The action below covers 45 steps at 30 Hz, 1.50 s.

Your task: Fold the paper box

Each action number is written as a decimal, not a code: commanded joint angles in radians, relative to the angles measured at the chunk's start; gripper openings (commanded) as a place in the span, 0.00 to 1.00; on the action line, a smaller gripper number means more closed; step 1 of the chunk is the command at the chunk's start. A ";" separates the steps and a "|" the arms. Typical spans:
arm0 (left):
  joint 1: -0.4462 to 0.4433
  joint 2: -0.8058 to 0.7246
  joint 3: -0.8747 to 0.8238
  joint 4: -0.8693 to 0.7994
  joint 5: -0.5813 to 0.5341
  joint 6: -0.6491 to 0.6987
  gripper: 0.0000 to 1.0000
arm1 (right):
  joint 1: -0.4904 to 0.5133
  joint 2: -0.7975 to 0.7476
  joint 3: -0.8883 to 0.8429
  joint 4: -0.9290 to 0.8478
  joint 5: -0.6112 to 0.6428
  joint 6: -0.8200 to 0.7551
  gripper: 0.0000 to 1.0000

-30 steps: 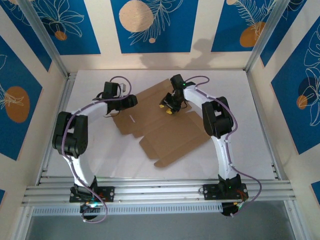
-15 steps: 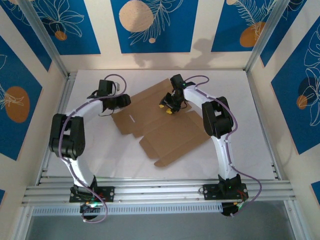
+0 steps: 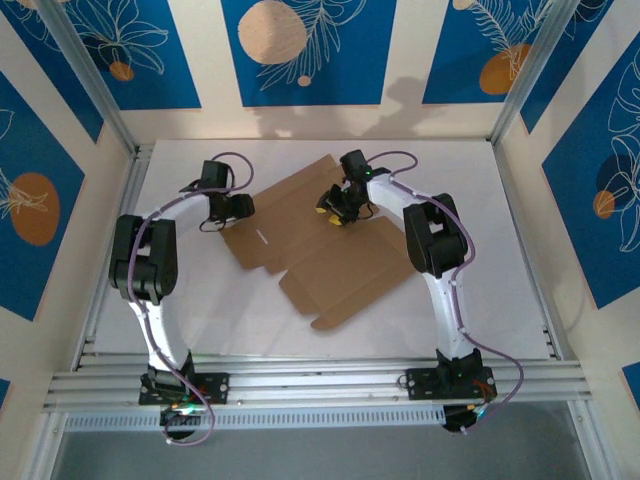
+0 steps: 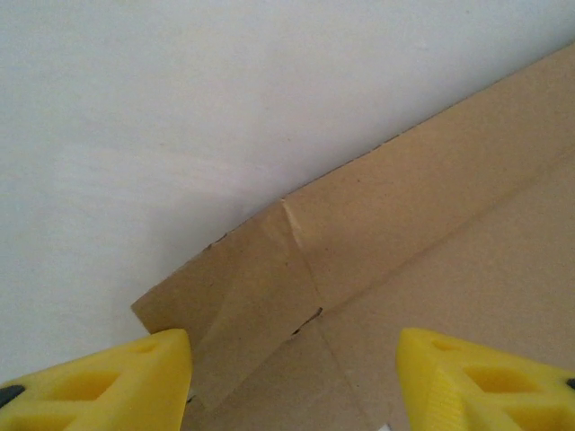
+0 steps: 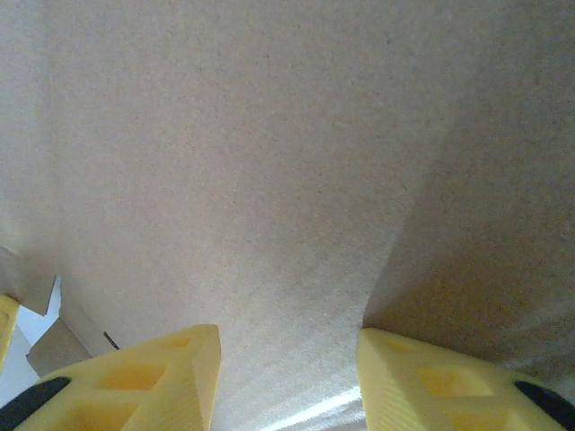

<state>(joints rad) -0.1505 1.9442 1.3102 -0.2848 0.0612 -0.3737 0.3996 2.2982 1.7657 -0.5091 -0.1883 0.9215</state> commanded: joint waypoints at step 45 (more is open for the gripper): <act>0.046 -0.098 -0.244 0.546 0.085 -0.076 0.00 | -0.043 -0.189 -0.197 0.277 -0.224 0.150 0.59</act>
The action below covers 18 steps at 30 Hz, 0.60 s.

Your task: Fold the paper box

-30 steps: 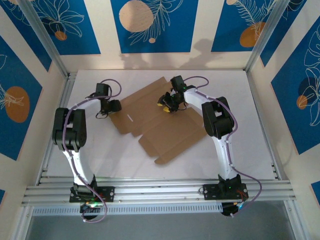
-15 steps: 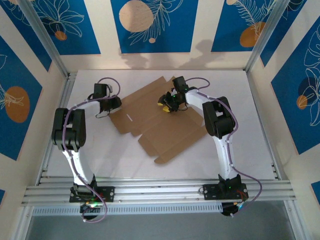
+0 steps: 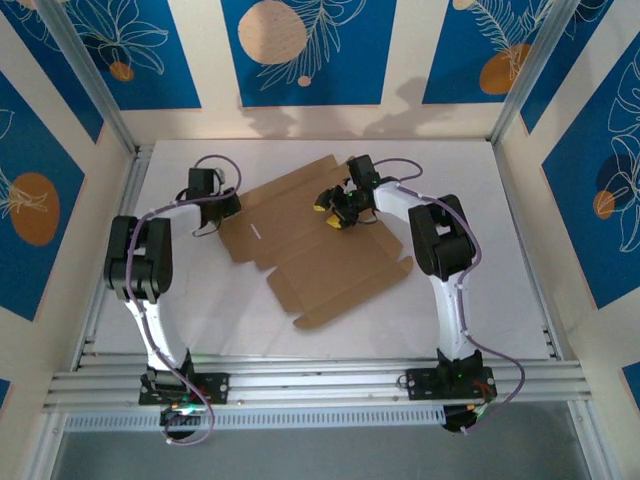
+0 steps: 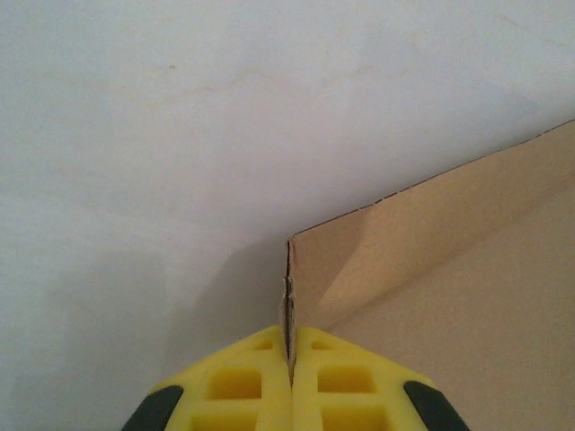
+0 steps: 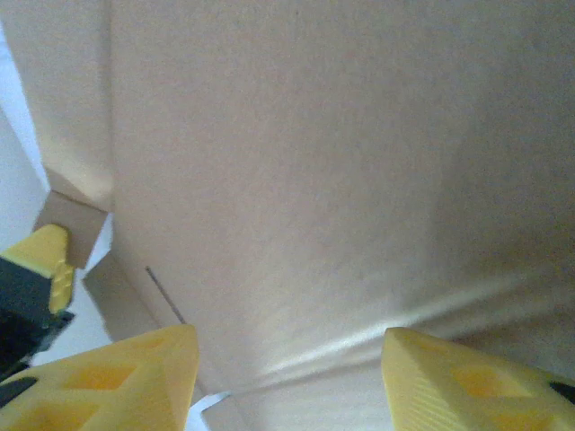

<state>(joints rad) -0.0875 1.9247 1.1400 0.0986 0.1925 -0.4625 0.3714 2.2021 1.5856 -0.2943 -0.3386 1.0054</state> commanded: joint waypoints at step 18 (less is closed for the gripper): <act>-0.284 -0.287 -0.425 0.929 -0.324 0.543 0.00 | 0.010 -0.170 0.350 -0.303 0.156 0.475 0.81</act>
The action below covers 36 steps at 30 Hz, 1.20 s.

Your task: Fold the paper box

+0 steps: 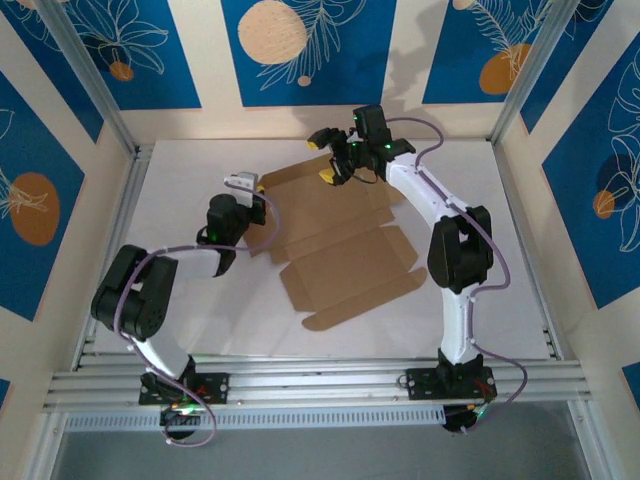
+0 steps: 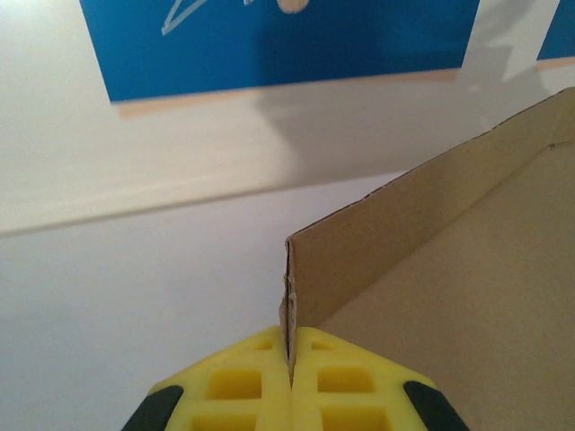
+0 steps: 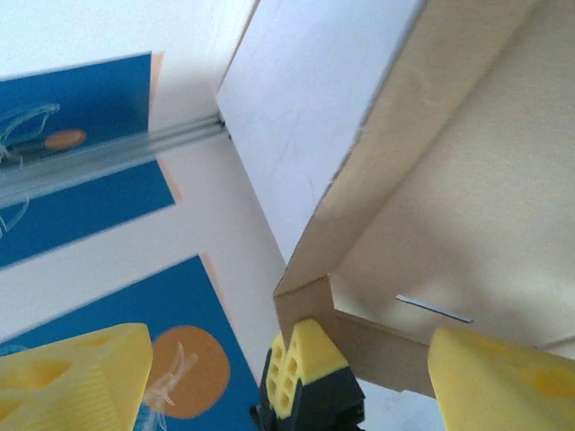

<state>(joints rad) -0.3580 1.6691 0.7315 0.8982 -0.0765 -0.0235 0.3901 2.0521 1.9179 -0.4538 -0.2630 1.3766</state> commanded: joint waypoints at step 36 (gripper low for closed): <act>-0.064 -0.003 -0.064 0.262 0.065 0.243 0.33 | -0.042 -0.115 -0.479 0.597 0.112 0.121 0.00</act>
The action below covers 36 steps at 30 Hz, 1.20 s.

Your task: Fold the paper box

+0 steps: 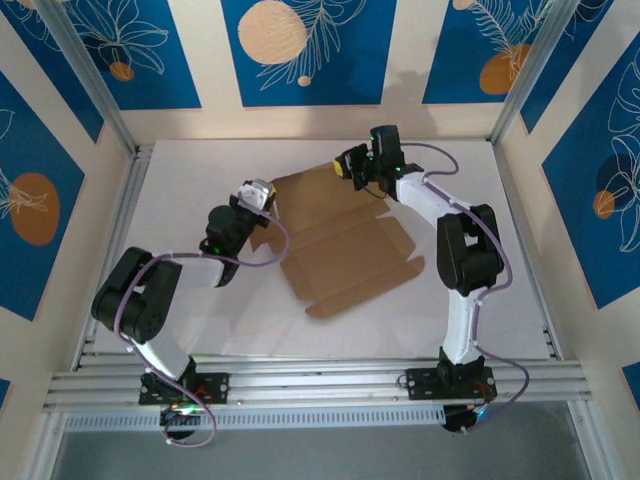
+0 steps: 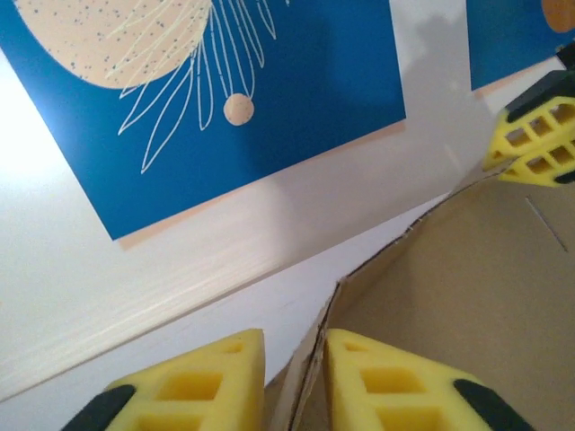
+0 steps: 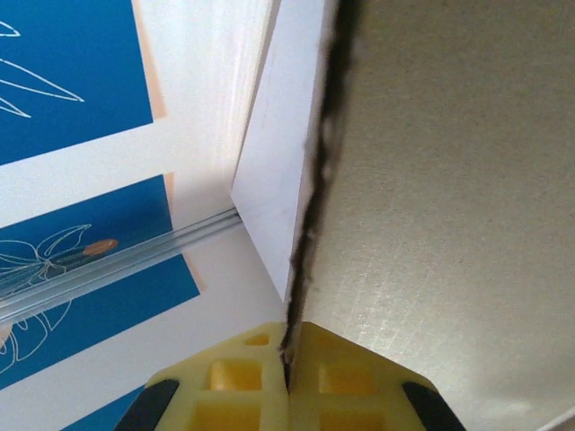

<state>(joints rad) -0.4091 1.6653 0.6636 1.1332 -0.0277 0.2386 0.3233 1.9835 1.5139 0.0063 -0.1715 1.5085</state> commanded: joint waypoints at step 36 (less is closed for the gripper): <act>-0.004 -0.219 0.530 -1.302 -0.054 -0.921 0.57 | -0.006 -0.069 -0.506 0.810 0.150 -0.047 0.00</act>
<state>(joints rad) -0.4210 1.3968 1.0996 0.1143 -0.0967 -0.4488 0.3119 1.9167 1.0355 0.8021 -0.0509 1.4902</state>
